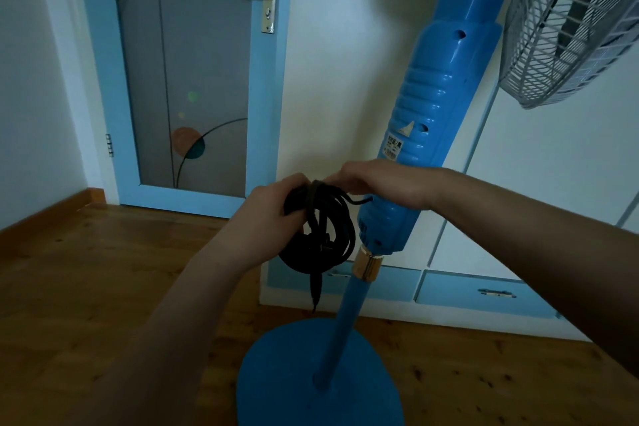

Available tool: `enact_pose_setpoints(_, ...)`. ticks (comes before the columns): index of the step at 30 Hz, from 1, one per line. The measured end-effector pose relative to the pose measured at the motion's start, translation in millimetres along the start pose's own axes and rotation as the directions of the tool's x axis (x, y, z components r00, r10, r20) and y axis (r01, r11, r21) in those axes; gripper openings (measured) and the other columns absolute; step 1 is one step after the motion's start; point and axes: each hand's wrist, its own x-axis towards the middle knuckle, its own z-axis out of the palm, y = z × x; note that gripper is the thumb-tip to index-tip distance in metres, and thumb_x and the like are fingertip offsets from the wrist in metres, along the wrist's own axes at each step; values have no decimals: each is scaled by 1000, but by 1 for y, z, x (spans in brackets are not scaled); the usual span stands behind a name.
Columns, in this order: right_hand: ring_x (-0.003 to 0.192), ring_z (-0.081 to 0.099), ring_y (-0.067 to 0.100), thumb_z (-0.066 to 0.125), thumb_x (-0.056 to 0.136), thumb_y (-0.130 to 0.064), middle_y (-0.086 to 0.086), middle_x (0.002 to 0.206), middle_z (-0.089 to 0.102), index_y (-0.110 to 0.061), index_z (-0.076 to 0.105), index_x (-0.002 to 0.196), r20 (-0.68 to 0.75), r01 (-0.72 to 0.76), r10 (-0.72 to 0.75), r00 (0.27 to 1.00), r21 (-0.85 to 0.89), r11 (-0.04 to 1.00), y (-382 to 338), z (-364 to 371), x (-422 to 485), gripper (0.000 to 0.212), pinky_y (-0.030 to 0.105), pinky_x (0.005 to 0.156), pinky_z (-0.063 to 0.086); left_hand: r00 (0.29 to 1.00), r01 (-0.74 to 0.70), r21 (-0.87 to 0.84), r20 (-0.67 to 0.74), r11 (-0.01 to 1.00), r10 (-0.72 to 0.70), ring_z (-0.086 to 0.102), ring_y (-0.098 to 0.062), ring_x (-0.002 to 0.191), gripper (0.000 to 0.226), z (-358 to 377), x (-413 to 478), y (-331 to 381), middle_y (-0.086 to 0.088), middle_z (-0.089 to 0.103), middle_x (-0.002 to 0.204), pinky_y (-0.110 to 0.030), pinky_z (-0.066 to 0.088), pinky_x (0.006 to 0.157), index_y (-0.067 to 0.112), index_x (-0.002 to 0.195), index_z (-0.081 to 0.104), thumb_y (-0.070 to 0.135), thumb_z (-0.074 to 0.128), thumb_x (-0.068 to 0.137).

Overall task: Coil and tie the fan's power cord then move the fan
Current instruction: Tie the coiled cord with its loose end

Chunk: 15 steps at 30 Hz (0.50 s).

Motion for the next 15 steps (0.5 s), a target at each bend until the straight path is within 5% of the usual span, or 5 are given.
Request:
enact_pose_setpoints(3,109,66,15,36,97,-2,7,112,73,-10,68,115,-336,200,-130,933,185,962,10,13,2,38,33,100,49,1000,-4,-14,-21,1000,4,62,0,56,18,0,0,1,3,63,69,-9,41,44,22,100,58,5,54,93)
enact_pose_setpoints(7,66,59,21,47,83,-3,10,69,64,-19,60,71,-674,306,-345,653,-181,935,41,39,-14,24,41,65,52,999,3,-6,-49,1000,-3,63,-5,58,20,1,1,-2,2,65,72,-16,46,44,26,104,59,9,53,94)
enact_pose_setpoints(10,60,62,13,47,83,-7,3,66,66,-23,62,72,-497,237,-329,803,-240,941,63,56,-23,24,36,56,54,998,13,0,-68,1000,-13,64,-9,62,19,0,1,-6,0,66,74,-19,50,50,25,101,60,9,53,95)
enact_pose_setpoints(12,83,64,2,55,90,-7,-4,96,71,-22,66,103,-273,146,-185,944,-158,977,71,64,-22,23,24,75,54,997,15,-13,-72,1000,-16,63,-8,62,19,0,2,-9,-1,66,74,-15,47,49,24,98,61,7,54,94)
enact_pose_setpoints(15,127,51,10,71,89,-15,-4,138,57,-24,43,145,-3,49,-49,999,118,992,63,78,-12,63,31,109,41,998,16,-26,-64,1000,-17,64,-9,66,23,2,3,-9,1,67,76,-14,49,52,25,99,63,5,54,93)
